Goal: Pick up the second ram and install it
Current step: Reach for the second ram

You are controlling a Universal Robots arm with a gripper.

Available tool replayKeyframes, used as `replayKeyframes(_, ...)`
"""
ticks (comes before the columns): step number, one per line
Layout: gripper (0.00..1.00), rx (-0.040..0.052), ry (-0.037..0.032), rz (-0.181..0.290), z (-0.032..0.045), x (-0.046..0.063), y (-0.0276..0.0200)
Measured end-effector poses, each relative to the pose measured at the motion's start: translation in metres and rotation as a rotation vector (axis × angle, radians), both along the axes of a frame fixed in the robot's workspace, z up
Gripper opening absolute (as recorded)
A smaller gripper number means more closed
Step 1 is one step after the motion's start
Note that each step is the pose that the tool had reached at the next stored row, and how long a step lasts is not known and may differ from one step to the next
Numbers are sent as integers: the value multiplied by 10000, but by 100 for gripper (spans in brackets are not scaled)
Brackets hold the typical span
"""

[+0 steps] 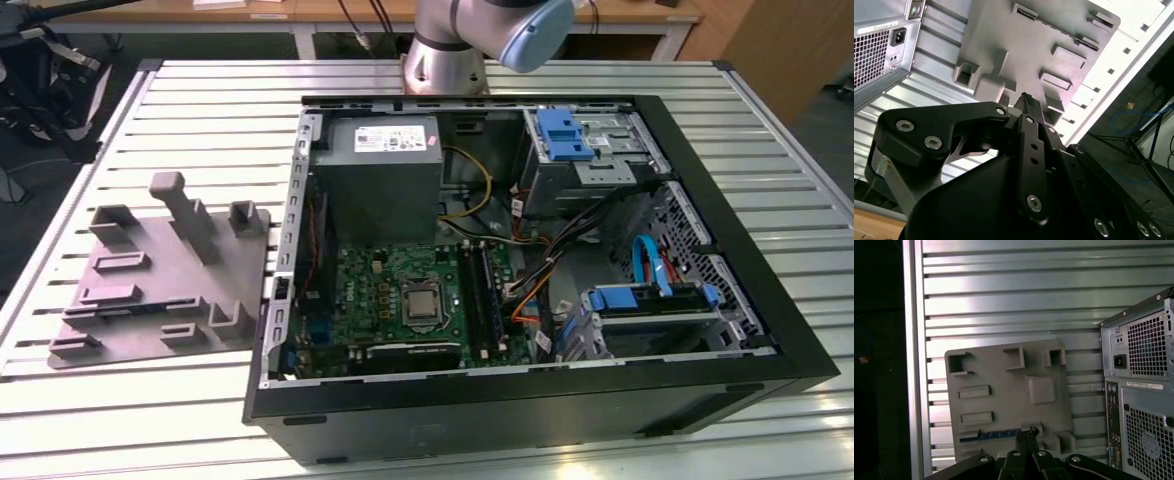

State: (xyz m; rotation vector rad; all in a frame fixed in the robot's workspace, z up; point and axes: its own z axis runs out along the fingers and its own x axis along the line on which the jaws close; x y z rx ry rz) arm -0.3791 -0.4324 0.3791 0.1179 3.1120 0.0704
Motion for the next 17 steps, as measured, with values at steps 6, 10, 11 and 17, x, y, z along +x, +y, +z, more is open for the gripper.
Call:
replayKeyframes(6,11,1,0,-1,-12,-73,-2)
replayKeyframes(10,11,1,0,-1,-20,-120,-4)
replayKeyframes(11,11,0,0,-1,-22,-131,-4)
replayKeyframes(17,11,0,1,-1,-34,-197,-7)
